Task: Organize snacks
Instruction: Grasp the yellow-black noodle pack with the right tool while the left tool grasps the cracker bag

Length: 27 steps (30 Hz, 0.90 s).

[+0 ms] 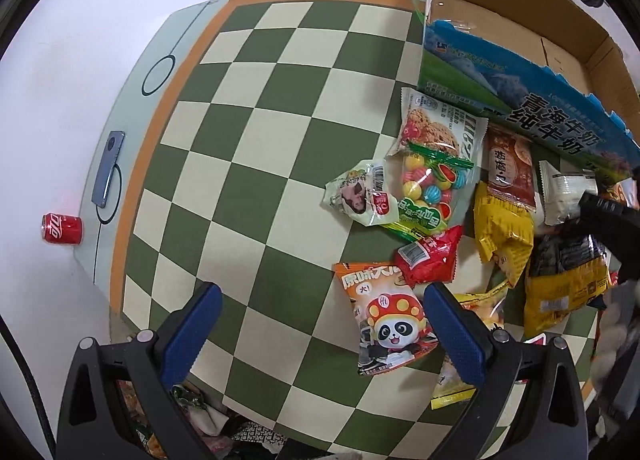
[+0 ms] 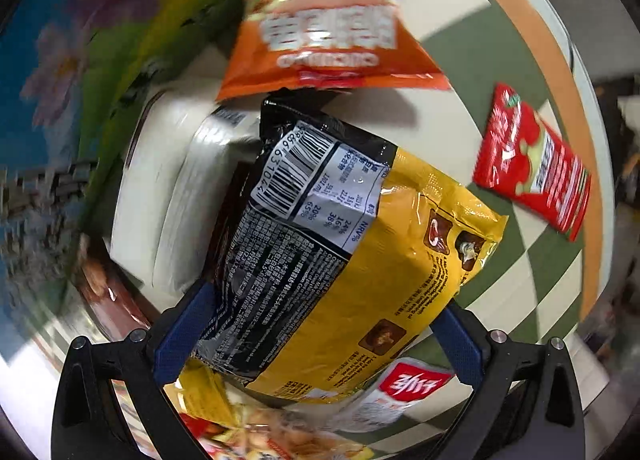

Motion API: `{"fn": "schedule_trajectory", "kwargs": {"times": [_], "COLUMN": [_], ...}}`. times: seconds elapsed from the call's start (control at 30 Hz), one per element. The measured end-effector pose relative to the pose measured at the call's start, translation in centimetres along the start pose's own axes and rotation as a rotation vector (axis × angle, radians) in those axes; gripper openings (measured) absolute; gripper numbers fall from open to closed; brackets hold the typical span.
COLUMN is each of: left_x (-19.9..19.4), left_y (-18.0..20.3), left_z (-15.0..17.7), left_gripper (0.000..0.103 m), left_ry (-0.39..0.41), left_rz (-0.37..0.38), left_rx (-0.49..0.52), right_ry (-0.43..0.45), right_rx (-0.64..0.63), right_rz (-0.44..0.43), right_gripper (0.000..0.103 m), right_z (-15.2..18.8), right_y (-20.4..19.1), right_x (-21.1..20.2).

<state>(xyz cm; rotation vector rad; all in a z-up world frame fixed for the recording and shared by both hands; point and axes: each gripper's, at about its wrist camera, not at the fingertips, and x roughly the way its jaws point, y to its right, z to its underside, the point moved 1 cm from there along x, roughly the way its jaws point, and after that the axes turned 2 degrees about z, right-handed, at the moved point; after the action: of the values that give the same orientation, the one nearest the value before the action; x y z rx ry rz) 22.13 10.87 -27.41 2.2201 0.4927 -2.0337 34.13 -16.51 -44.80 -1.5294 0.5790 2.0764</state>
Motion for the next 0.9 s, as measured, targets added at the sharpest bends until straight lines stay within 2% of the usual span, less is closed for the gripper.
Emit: {"fn": "schedule_trajectory", "kwargs": {"times": [0.1, 0.23, 0.4, 0.47, 0.53, 0.67, 0.8, 0.83, 0.9], "left_x": [0.1, 0.4, 1.2, 1.5, 2.0, 3.8, 6.9, 7.5, 8.4], "left_y": [0.4, 1.8, 3.6, 4.5, 5.7, 8.2, 10.1, 10.4, 10.9], "left_z": [0.3, 1.4, 2.7, 3.2, 3.5, 3.8, 3.6, 3.5, 3.3], "left_gripper": [0.103, 0.103, 0.103, 0.103, 0.103, 0.103, 0.1, 0.097, 0.082], "left_ry": [-0.016, -0.049, -0.101, -0.13, -0.16, -0.241, -0.321, -0.335, -0.342], "left_rz": [0.028, 0.071, 0.129, 0.172, 0.214, 0.244, 0.249, 0.252, 0.23], "left_rx": [0.014, 0.065, 0.111, 0.128, 0.145, 0.179, 0.16, 0.148, 0.134], "right_ry": [-0.006, 0.01, 0.05, 0.104, 0.124, 0.085, 0.06, 0.052, 0.033], "right_rx": [-0.164, -0.446, -0.672, -0.685, -0.637, -0.54, -0.517, -0.511, -0.498], "right_rz": [0.069, 0.192, 0.317, 0.313, 0.274, 0.176, 0.154, 0.143, 0.116], "right_gripper": [0.103, 0.103, 0.103, 0.103, 0.103, 0.103, 0.103, 0.103, 0.103], "right_z": [1.3, 3.7, 6.7, 7.6, 8.1, 7.9, 7.9, 7.5, 6.5], "right_y": [-1.1, -1.7, -1.0, -0.2, 0.8, 2.6, 3.3, 3.3, 4.0], "right_x": [0.9, 2.1, 2.5, 1.8, 1.3, 1.7, 3.0, 3.4, 4.8]}}
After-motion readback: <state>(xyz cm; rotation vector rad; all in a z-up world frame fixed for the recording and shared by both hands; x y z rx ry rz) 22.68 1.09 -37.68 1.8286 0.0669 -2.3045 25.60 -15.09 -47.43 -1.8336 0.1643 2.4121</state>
